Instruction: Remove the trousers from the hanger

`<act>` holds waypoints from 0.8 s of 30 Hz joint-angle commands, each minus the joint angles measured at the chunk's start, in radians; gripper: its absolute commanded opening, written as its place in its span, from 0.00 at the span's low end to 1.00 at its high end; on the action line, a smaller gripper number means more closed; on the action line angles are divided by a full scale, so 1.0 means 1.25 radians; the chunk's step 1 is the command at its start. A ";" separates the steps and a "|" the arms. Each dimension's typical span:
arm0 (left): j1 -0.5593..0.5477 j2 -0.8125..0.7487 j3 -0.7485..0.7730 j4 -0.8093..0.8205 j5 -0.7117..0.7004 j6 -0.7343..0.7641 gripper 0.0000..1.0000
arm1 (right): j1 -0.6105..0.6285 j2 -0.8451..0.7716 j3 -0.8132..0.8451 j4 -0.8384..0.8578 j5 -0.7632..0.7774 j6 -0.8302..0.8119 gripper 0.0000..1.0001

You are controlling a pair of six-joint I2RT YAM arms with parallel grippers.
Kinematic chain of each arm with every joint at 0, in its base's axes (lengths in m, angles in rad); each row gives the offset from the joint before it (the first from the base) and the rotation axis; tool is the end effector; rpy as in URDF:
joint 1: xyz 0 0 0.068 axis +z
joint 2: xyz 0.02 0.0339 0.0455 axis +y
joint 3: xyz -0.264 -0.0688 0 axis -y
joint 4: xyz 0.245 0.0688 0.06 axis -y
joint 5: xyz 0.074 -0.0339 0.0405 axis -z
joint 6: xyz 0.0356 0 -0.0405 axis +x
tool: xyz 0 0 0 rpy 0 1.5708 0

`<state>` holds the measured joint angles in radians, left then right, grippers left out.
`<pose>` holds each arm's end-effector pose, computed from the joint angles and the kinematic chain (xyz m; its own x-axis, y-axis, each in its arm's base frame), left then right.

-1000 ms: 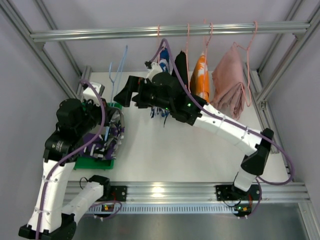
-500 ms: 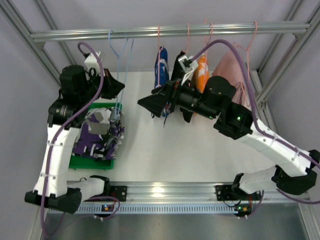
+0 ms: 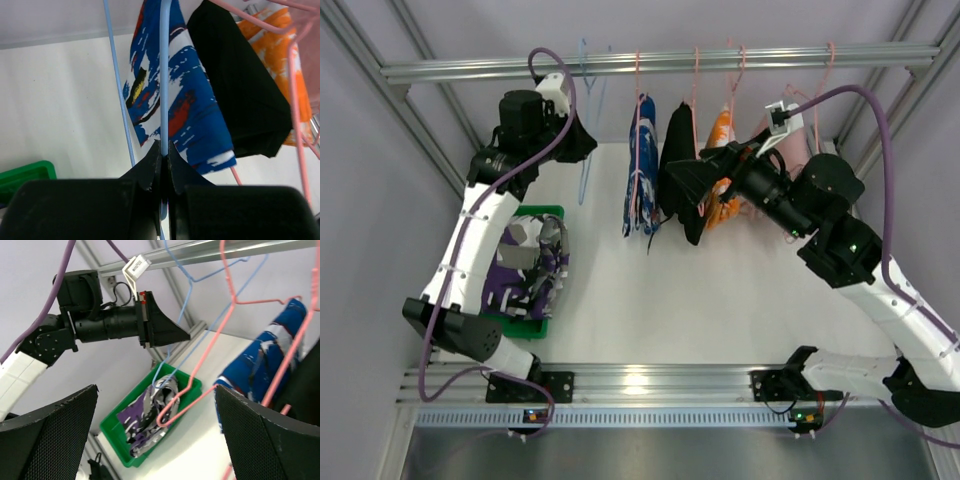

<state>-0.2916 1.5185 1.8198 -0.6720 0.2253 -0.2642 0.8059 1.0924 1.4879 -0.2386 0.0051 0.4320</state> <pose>0.3077 -0.1007 0.4678 -0.4602 -0.1276 -0.8786 0.3724 0.8706 -0.3215 0.1453 0.1512 0.5147 -0.2023 0.3938 -0.8966 -0.6973 0.5849 0.4143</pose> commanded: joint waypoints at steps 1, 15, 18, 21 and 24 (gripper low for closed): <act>-0.001 0.021 0.046 0.059 -0.055 -0.019 0.00 | -0.055 -0.042 -0.021 -0.001 0.000 0.013 0.99; -0.019 -0.019 -0.010 0.087 -0.090 0.001 0.94 | -0.118 -0.098 -0.087 0.006 -0.014 0.008 1.00; -0.018 -0.097 -0.079 0.117 -0.039 0.030 0.99 | -0.126 -0.112 -0.103 0.007 -0.010 -0.017 0.99; -0.017 -0.187 -0.150 0.115 -0.027 0.057 0.99 | -0.135 -0.141 -0.125 0.007 -0.008 -0.045 0.99; -0.017 -0.268 -0.205 0.085 0.005 0.109 0.99 | -0.157 -0.177 -0.151 0.012 0.014 -0.077 0.99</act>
<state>-0.3141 1.2957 1.5955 -0.6010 0.1787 -0.2001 0.6411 0.9318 1.3083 -0.2531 -0.0032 0.4000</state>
